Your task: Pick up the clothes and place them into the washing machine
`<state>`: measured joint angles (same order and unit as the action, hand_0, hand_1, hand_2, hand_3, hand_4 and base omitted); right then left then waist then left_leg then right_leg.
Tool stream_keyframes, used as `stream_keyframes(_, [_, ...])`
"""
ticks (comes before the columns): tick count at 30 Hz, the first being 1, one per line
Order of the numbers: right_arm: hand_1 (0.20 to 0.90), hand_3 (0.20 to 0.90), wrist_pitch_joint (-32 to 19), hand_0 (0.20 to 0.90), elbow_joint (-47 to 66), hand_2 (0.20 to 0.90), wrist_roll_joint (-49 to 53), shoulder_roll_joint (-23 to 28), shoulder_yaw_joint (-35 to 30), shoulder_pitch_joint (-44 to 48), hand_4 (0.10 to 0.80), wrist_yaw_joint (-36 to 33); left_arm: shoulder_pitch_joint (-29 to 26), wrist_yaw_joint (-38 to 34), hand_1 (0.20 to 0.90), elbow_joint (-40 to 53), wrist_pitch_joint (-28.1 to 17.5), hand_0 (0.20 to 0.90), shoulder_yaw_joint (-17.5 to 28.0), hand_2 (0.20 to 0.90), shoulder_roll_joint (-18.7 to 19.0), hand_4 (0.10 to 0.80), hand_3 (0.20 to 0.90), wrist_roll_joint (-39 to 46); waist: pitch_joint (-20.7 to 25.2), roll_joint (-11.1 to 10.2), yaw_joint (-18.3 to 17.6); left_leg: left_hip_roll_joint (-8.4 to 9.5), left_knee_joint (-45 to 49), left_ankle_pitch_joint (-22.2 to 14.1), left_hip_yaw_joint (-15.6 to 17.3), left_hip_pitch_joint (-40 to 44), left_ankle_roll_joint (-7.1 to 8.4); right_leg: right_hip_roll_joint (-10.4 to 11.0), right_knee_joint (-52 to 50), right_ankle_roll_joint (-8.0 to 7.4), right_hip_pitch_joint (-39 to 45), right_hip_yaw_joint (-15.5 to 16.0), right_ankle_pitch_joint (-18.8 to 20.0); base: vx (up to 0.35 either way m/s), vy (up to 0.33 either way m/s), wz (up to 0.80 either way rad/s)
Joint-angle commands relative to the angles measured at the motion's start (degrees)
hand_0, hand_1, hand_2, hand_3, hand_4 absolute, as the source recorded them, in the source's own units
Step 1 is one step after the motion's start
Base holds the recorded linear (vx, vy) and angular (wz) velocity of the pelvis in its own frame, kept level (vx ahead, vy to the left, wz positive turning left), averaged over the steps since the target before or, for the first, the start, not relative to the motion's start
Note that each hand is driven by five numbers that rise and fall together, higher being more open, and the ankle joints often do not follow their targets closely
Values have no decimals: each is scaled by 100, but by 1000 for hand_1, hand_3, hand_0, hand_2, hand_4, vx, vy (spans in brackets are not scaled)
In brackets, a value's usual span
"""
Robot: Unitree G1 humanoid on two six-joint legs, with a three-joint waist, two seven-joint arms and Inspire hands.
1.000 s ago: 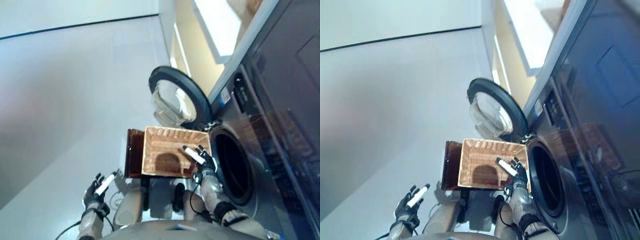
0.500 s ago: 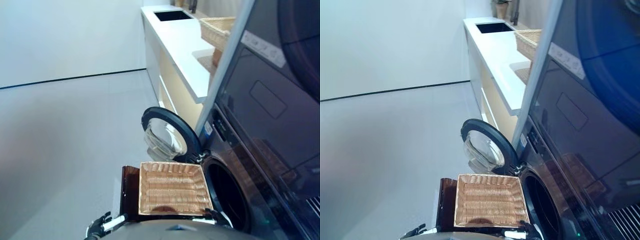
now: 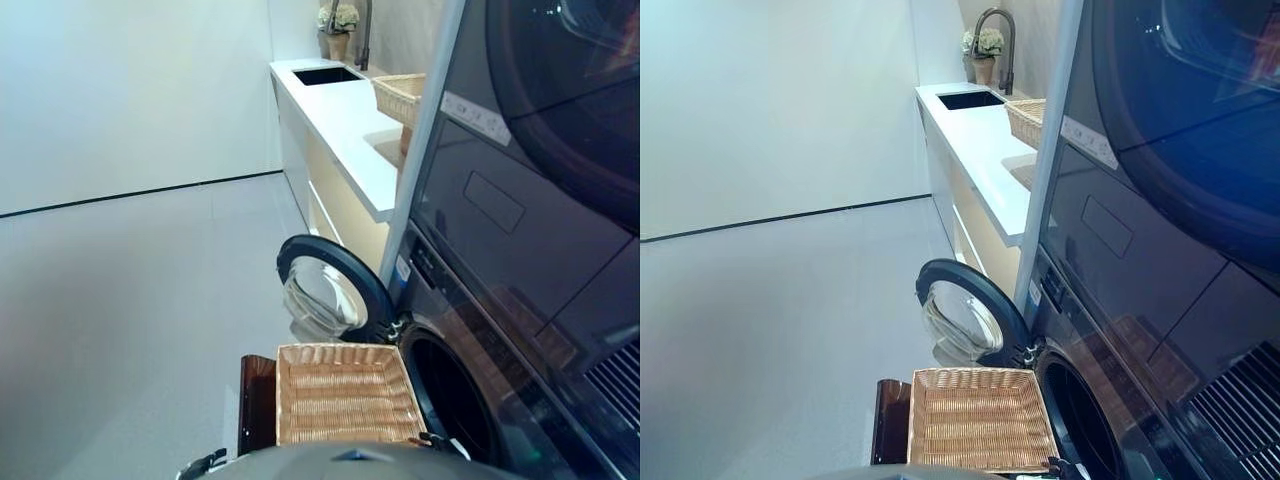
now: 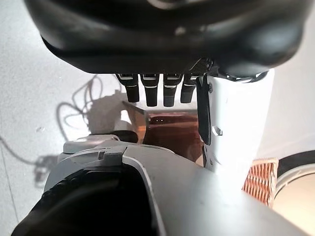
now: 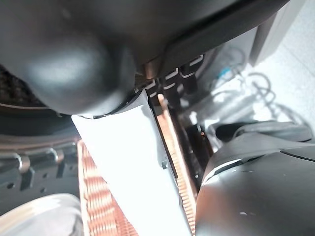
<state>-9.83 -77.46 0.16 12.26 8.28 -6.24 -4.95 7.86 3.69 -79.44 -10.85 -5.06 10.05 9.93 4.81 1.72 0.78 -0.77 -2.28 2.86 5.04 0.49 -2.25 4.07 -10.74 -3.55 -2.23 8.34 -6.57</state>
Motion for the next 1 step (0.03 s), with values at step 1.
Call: stream_keyframes(1, [900,900,129,900,-357,900,-114,-6,120,-42,800,16,-245,47,900,-226,-57,900,53,900,-157,800,900,-167,112,-206,-52,237,-176,-49,129,63,294,89,1076,-114,315,-75,760,0,0,0])
